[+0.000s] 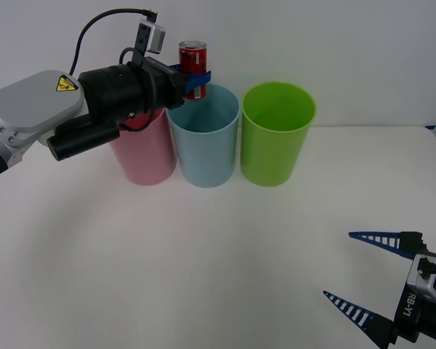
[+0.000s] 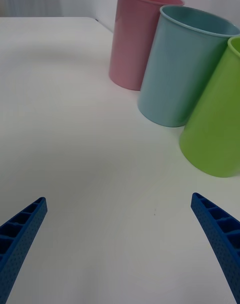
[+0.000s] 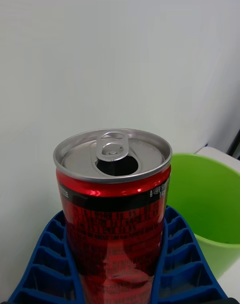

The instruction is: Put cans in the blue bin and PET bottles in the pink bin and trash in the green bin.

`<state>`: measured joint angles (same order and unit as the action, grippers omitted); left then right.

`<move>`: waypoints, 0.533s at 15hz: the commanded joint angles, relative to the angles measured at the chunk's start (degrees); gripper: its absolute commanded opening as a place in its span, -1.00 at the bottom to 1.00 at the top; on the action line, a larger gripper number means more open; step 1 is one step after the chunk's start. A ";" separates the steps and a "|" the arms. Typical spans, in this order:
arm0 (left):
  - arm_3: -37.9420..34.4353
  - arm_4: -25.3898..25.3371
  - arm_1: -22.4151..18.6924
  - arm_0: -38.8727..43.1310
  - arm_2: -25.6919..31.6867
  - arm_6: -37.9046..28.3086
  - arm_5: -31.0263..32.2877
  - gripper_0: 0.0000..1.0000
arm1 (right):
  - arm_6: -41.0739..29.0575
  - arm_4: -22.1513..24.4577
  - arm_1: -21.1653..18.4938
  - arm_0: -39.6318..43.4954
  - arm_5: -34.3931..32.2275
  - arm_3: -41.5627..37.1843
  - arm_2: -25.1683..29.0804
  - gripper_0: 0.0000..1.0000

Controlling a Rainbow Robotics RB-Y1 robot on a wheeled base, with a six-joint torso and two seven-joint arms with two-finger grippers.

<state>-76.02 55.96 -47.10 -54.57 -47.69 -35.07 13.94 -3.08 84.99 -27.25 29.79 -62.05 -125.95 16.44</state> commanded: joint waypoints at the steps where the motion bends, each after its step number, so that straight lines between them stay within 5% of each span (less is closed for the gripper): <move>1: 0.87 0.20 -0.01 -0.63 -1.62 0.01 0.03 -0.60 | 0.00 0.00 0.00 0.00 0.00 0.00 0.00 1.00; 7: 0.87 0.56 0.07 -0.71 -1.79 -0.43 0.03 -0.60 | 0.00 0.00 0.00 0.00 0.00 0.00 0.00 1.00; 8: 0.96 0.56 0.07 -0.71 -1.79 -0.35 0.03 -0.29 | 0.00 0.00 0.00 0.00 0.00 0.00 0.00 1.00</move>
<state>-75.12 56.51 -47.02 -55.29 -49.50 -35.47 13.96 -3.08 84.99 -27.25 29.79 -62.05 -125.95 16.44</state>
